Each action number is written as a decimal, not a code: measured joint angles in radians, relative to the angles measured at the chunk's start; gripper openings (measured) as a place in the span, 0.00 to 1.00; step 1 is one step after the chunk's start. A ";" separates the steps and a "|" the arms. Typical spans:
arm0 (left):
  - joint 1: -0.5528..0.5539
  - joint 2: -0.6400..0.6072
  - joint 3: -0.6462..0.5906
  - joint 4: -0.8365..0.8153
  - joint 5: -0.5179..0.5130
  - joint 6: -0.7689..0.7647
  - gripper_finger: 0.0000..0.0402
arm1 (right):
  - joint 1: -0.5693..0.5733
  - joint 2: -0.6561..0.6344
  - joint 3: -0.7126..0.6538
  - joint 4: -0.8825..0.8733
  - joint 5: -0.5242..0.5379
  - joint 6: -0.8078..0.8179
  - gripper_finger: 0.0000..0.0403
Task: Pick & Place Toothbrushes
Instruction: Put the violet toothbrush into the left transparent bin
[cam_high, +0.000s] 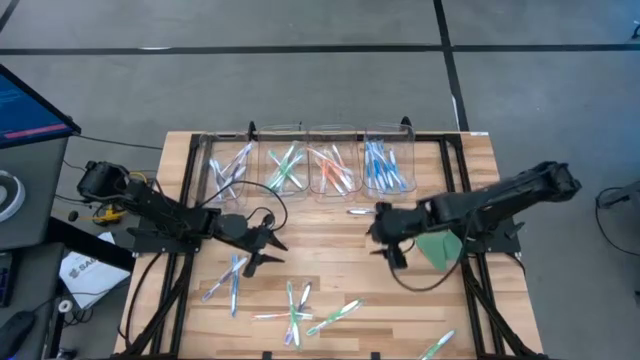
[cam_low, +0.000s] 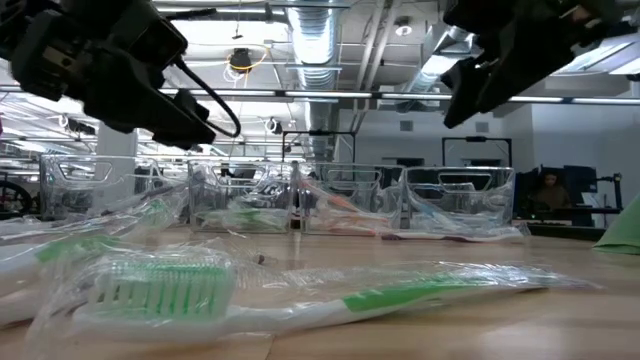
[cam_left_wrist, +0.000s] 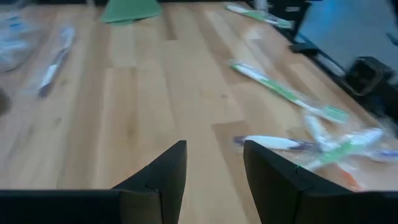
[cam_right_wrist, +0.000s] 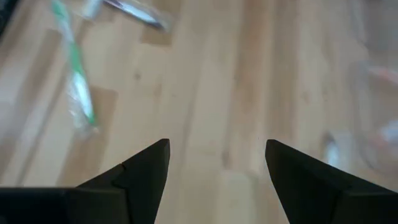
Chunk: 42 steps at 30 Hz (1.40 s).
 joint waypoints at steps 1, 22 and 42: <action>-0.011 0.000 0.000 0.003 0.004 0.007 0.38 | 0.022 0.022 0.000 0.038 0.000 0.001 0.65; -0.169 -0.163 0.200 -0.474 -0.130 -0.023 0.31 | 0.103 0.394 0.002 0.302 -0.049 -0.046 0.65; -0.464 -0.108 0.317 -1.120 -0.116 -0.941 0.30 | 0.088 0.397 0.002 0.349 -0.052 -0.088 0.65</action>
